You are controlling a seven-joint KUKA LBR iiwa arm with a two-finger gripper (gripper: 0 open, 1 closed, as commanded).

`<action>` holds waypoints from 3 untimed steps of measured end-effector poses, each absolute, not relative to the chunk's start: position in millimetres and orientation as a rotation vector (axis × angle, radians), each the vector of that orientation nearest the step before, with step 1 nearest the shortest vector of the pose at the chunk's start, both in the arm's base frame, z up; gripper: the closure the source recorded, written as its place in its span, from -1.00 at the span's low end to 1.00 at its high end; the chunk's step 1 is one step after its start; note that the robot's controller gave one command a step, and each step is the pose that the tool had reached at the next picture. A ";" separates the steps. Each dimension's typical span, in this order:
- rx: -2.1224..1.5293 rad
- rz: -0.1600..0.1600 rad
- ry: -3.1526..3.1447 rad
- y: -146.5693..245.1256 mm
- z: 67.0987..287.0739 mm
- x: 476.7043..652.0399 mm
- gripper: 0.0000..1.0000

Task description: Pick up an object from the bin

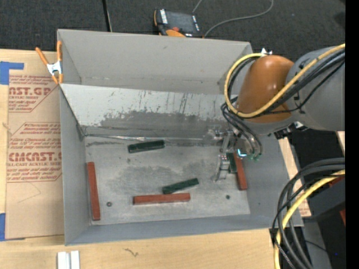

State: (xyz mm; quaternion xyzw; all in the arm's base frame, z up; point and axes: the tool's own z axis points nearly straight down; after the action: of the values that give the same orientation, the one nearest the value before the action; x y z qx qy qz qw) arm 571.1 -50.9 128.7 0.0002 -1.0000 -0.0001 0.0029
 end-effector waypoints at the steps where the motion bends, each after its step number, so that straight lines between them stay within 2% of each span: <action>1: 0.256 -0.003 -3.128 -13.6 68.0 549.5 -1.00; 2: 0.430 0.001 -3.122 -9.1 70.9 488.6 -1.00; 3: 0.429 0.000 -3.112 -9.3 69.5 487.0 1.00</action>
Offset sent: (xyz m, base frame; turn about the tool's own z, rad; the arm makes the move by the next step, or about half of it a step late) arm -0.0205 0.0358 -0.0587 -0.1622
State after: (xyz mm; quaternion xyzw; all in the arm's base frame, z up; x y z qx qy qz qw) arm 487.0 -9.3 69.5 0.1366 -0.9906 -0.0001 0.0000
